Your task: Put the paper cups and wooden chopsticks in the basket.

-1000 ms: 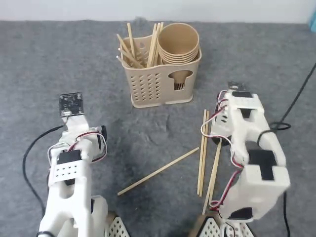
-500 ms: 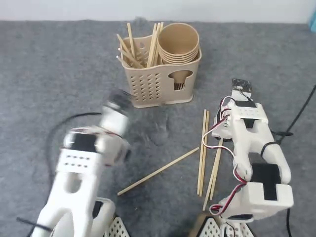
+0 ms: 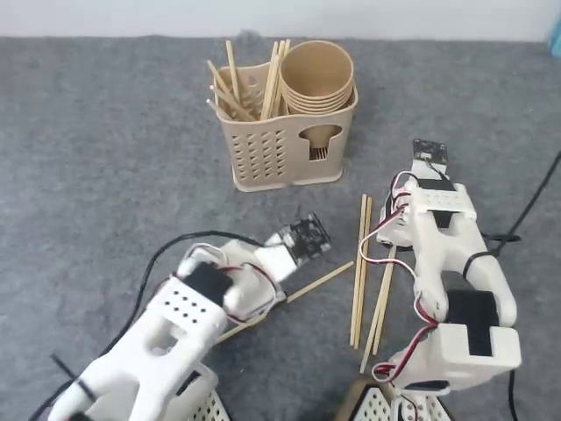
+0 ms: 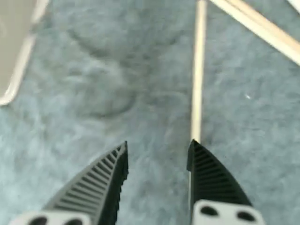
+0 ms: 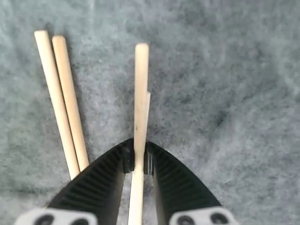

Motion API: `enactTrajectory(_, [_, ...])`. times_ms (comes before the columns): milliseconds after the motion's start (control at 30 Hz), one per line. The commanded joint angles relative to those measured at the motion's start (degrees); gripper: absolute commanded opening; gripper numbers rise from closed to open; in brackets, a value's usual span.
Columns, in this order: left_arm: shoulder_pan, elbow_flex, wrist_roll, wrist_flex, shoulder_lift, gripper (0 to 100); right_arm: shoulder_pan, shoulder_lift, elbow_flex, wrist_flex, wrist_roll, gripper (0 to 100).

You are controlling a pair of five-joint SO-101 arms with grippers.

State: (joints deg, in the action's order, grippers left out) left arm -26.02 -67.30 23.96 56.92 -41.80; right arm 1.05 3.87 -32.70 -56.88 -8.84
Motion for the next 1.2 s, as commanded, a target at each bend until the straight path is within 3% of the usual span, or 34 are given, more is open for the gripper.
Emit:
enactTrajectory(0, [-4.04,-1.10,-2.02,-5.01,3.08,20,-0.66,-3.56,0.09,0.75,-0.79,0.8])
enactTrajectory(100, [-3.96,1.01,-2.55,-9.76,11.78,20,-0.57,-3.56,0.09,0.84,-0.70,0.8])
enactTrajectory(300, [-4.48,14.55,-6.07,-4.57,31.03,19,-0.66,-3.56,0.09,0.84,-0.70,0.8])
enactTrajectory(500, [-4.66,21.23,-5.98,-0.79,38.15,1,-0.75,-3.56,0.09,0.84,-0.70,0.8])
enactTrajectory(667, [-6.68,15.60,-5.89,-4.04,31.30,1,-0.57,-3.56,0.09,0.84,-0.62,0.8])
enactTrajectory(900, [-6.59,0.92,-5.98,-10.90,9.93,1,-0.57,-3.56,0.18,1.36,-0.53,0.8])
enactTrajectory(1167, [-4.04,9.63,-6.42,9.14,-13.36,2,-0.66,-3.47,0.09,1.89,-0.70,0.8])
